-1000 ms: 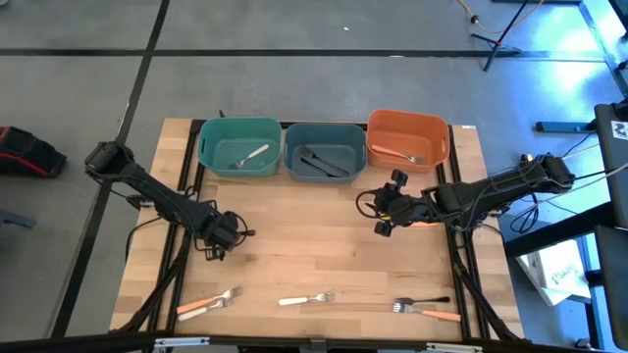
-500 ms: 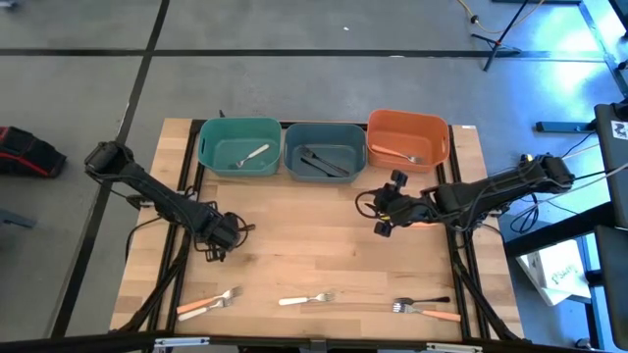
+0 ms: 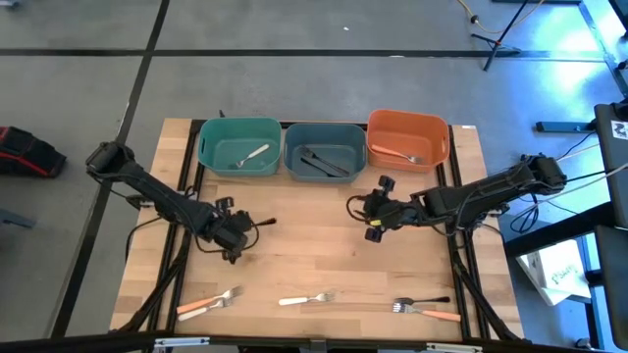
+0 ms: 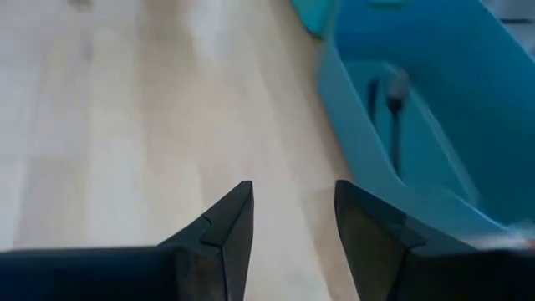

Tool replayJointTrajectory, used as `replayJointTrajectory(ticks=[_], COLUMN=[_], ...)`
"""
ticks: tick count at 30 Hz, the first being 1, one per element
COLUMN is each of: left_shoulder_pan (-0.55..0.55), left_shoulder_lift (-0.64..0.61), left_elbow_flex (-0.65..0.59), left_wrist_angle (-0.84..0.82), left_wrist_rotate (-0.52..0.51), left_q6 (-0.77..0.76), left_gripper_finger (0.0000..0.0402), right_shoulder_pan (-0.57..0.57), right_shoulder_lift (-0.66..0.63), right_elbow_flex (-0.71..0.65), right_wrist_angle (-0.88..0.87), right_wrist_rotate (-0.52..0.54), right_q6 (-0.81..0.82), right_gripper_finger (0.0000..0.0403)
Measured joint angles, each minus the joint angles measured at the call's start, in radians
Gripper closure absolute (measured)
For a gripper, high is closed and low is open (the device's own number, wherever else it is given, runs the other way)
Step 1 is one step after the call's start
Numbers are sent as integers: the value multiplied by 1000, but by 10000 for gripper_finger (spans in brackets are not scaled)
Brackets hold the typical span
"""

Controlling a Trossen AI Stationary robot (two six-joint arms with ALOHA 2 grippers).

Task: Sort silverware by color (type)
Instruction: Put the left black fork into the blue bin

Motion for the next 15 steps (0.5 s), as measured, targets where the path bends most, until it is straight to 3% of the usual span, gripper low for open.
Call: replayJointTrajectory(ticks=[9, 15], left_shoulder_pan=[-69, -72], left_shoulder_lift=[-1, -1], left_elbow_flex=[2, 2], left_wrist_angle=[325, 574], left_wrist_rotate=[-316, -400], left_q6=[172, 396], left_gripper_finger=[386, 386], right_shoulder_pan=[0, 0], right_shoulder_lift=[152, 261], right_elbow_flex=[0, 0], right_wrist_angle=[311, 530], right_wrist_rotate=[-52, -108], right_q6=[-162, -251], right_gripper_finger=[246, 246])
